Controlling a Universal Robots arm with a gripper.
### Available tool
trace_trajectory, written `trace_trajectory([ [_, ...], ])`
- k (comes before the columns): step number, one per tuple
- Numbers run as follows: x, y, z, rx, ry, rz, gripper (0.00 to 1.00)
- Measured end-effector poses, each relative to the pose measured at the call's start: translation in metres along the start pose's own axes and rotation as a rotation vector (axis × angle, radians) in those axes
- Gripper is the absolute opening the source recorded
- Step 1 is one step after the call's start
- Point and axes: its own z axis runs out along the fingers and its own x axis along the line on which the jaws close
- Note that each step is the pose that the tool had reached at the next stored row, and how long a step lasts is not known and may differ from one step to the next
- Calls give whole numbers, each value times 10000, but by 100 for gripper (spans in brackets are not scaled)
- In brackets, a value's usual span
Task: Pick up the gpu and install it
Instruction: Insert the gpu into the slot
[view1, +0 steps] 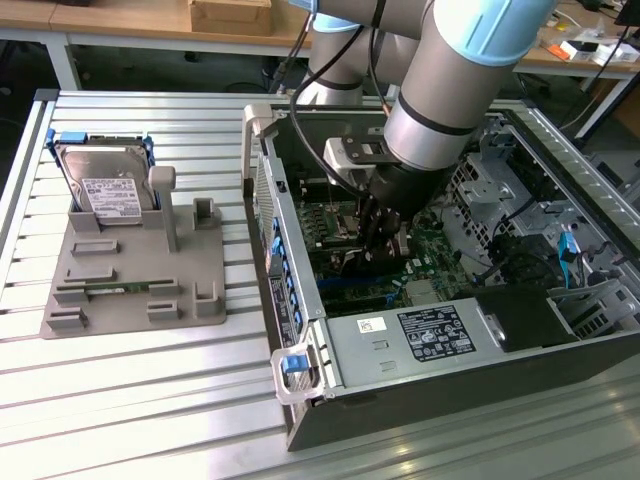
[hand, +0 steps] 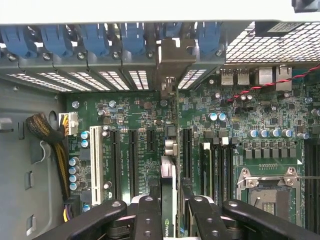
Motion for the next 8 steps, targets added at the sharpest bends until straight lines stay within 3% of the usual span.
trace_trajectory([
  [8,1,5,1,0,0,0,26],
])
